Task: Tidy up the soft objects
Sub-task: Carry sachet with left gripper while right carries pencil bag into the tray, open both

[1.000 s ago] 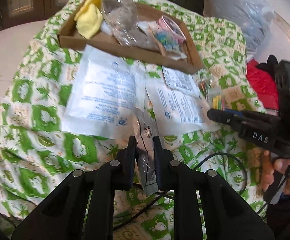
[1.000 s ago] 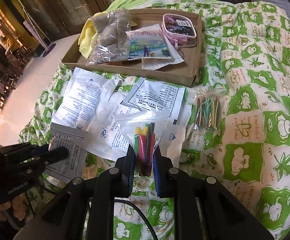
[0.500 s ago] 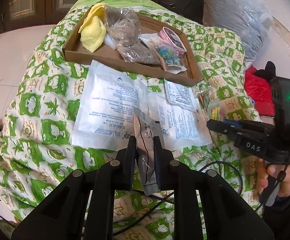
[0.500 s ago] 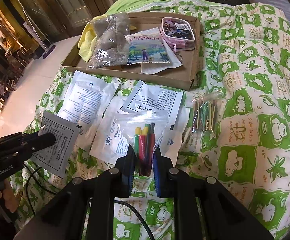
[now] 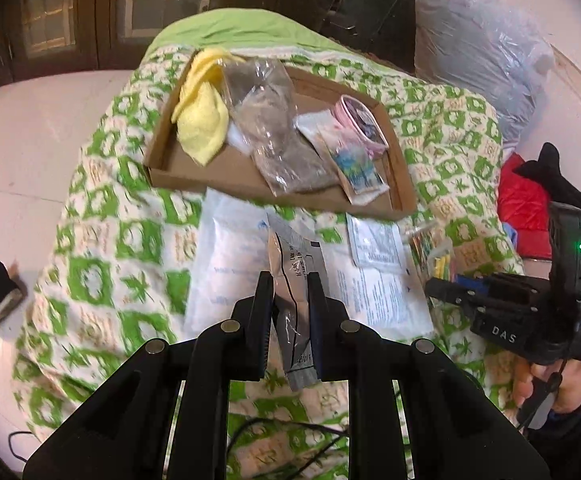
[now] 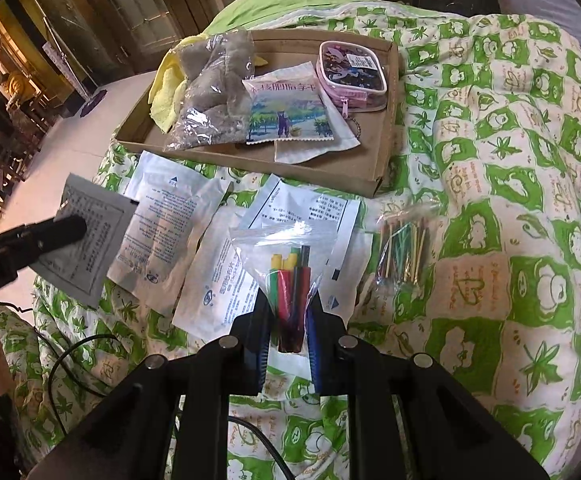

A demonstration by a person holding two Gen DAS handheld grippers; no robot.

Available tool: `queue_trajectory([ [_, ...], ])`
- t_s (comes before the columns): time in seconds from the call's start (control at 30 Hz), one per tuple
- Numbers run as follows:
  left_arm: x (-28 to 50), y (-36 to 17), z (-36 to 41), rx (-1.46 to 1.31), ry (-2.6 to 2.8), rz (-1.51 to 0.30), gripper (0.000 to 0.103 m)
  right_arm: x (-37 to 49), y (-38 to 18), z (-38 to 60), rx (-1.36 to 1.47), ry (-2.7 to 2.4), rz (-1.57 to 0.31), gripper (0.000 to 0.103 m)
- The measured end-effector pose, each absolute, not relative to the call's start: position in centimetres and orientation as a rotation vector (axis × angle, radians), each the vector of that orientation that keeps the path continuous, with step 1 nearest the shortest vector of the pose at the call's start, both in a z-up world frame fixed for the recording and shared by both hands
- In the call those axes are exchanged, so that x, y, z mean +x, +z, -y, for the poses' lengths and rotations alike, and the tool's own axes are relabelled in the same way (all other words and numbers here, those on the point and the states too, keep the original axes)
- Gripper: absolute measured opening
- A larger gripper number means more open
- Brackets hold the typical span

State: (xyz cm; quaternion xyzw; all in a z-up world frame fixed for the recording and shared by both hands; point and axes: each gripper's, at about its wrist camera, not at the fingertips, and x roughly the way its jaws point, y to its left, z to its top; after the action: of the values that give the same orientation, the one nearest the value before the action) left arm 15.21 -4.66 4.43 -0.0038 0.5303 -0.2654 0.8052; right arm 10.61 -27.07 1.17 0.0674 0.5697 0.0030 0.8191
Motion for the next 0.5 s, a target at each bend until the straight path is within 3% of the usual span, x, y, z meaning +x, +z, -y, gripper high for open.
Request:
queue_trajectory([
  [0.5,19.7,8.7,7.5,0.164,-0.425,-0.958,0.015,15.1,6.3,27.2,0.111,-0.031,-1.106,0.013],
])
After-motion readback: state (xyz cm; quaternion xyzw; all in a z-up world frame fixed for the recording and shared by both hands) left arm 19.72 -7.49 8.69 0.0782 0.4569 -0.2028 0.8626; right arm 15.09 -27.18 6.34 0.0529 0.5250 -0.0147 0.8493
